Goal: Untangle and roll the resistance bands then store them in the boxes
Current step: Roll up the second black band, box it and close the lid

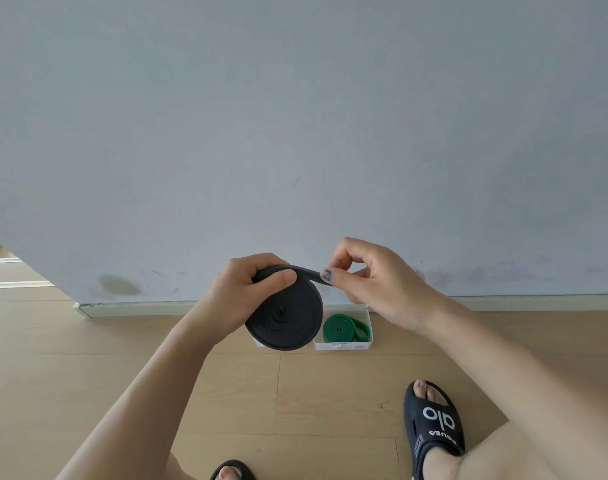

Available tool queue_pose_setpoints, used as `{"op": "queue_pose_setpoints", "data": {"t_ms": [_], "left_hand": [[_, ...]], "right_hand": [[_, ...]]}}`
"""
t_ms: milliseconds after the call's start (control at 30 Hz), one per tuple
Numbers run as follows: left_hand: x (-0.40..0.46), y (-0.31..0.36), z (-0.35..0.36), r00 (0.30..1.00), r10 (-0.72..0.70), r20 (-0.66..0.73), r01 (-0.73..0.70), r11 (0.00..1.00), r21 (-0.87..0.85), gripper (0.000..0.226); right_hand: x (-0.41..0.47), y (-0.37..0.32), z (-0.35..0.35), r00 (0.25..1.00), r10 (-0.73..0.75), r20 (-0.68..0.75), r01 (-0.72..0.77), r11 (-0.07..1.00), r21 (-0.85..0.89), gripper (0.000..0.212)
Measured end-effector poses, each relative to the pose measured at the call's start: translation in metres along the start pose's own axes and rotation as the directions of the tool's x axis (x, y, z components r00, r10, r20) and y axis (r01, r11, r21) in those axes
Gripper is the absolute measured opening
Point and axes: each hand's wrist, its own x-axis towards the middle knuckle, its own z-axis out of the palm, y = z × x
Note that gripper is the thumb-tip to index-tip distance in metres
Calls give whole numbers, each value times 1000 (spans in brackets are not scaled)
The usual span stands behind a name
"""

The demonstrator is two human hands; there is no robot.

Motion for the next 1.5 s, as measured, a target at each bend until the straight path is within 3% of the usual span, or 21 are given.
{"op": "queue_pose_setpoints", "data": {"t_ms": [167,333,367,633,767,867,1000,1100,1167,1267,1400,1500], "left_hand": [[1,-4,3,998,-35,-60,27,991,-132,17],[6,-8,3,977,-133,-165,78,950,-302,24],[6,-8,3,971,-152,-182,85,940,-332,26],[19,-19,18,911,-362,-195,231,842,-487,32],[37,-36,22,851,-503,-154,343,753,-562,31],[54,-52,22,807,-583,-100,438,703,-560,28],[72,-99,8,755,-655,-27,560,666,-493,36],[85,-147,-2,744,-662,93,656,695,-294,54],[88,-179,-3,750,-653,106,661,737,-137,47],[91,-234,-3,785,-611,103,608,791,61,46],[105,-301,0,852,-512,112,471,841,266,89],[113,-338,11,886,-449,116,362,826,432,83]], "right_hand": [[-4,3,26,991,-75,-114,74,997,-11,27],[6,13,51,947,-212,-242,177,972,-156,9],[6,16,56,946,-199,-256,162,974,-157,5],[7,33,104,925,3,-379,-43,994,-98,44],[27,45,108,893,166,-418,-157,986,57,37],[44,59,122,817,281,-504,-213,959,189,22],[66,96,151,743,445,-500,-314,891,327,12],[82,139,166,631,639,-441,-449,764,464,10],[91,167,170,544,724,-425,-521,688,505,15],[110,207,177,469,781,-414,-604,625,495,18],[146,256,196,469,776,-422,-668,624,405,12],[164,291,218,455,790,-410,-707,601,373,12]]}}
